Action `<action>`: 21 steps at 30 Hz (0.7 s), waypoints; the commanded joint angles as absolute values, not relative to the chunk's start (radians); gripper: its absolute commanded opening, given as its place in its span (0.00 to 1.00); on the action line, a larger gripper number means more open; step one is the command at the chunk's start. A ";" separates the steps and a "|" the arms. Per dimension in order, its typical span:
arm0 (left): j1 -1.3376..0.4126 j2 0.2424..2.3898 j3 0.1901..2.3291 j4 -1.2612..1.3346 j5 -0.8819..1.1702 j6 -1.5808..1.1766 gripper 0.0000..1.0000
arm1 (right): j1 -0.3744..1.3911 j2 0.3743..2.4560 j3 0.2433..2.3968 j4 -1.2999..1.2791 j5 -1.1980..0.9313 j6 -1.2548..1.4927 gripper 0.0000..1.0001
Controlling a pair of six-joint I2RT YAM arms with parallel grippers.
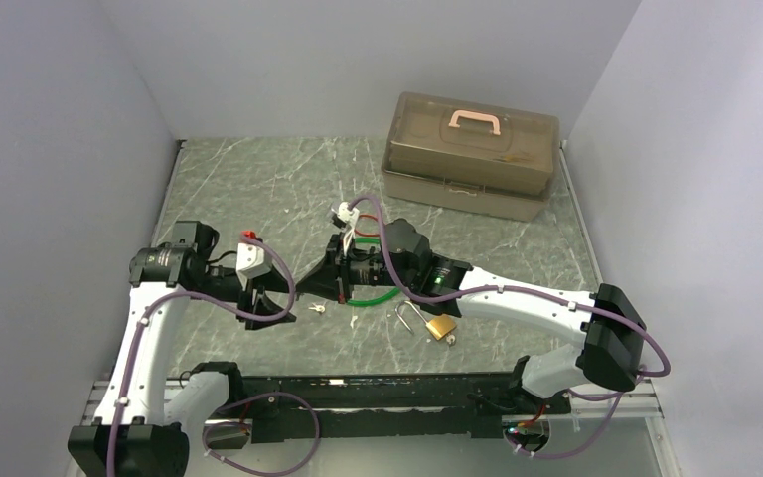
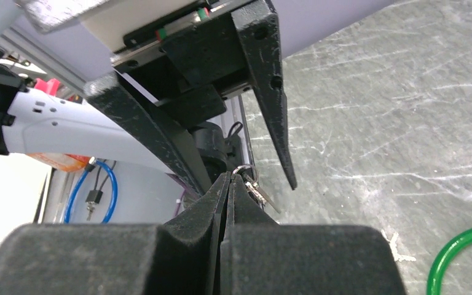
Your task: Unlock with the key
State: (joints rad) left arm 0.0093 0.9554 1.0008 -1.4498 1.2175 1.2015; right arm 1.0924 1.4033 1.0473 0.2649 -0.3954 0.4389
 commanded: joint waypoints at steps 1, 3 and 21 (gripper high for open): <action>0.007 0.894 0.979 -1.264 1.236 1.044 0.66 | 1.092 1.389 1.049 0.397 -0.418 0.499 0.00; 0.007 0.891 0.974 -1.249 1.236 1.036 0.66 | 1.093 1.390 1.051 0.407 -0.425 0.507 0.00; 0.007 0.945 1.030 -1.352 1.270 1.119 0.32 | 1.093 1.394 1.055 0.400 -0.423 0.513 0.00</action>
State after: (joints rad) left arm 0.0093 0.9516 0.9936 -1.3563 1.2182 1.1275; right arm 1.0924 1.4033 1.0458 0.3325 -0.4065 0.5026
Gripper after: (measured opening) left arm 0.330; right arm 0.007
